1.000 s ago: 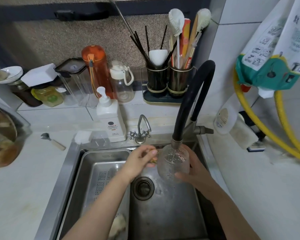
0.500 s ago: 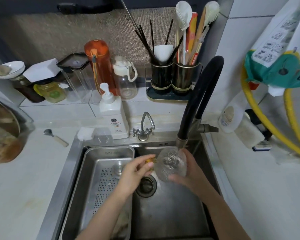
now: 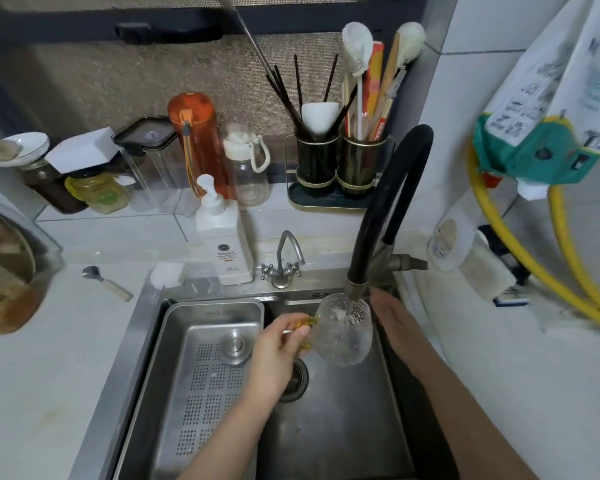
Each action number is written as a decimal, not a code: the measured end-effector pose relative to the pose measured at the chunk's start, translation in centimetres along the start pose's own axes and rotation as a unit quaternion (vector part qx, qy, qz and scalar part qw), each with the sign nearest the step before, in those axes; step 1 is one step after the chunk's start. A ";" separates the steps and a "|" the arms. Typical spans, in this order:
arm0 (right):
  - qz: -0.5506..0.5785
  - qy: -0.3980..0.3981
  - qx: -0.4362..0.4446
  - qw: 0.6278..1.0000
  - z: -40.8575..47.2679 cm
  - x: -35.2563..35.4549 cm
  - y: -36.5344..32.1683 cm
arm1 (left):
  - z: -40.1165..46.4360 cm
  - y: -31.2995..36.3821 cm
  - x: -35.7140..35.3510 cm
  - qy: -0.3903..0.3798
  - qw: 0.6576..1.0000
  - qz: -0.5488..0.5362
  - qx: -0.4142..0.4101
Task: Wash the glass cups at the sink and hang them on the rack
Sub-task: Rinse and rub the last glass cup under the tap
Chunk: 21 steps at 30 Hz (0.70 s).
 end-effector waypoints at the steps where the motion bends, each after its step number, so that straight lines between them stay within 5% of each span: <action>1: -0.060 0.024 -0.014 0.998 0.6 1.3 0.4 | 0.0 -0.1 -0.4 0.002 1.000 -0.004 -0.002; 6: -0.247 0.070 -0.031 0.966 4.0 6.0 2.1 | 0.1 0.3 -1.7 0.003 1.000 -0.023 -0.015; 11: -0.223 0.041 -0.104 0.968 5.7 8.2 2.7 | 0.1 0.6 -2.0 0.000 0.999 -0.042 -0.013; 21: -0.107 0.056 -0.055 0.991 4.7 7.6 2.6 | -0.6 0.0 -1.8 0.021 0.998 -0.040 0.036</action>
Point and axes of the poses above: each hand's wrist, its own z-axis towards the middle knuckle, its own x-axis out of the back of the hand, y = z × x, the point moved 4 cm from there along z, towards the middle knuckle, and after that the axes turned 14 degrees about -y, right-handed, at the moved point
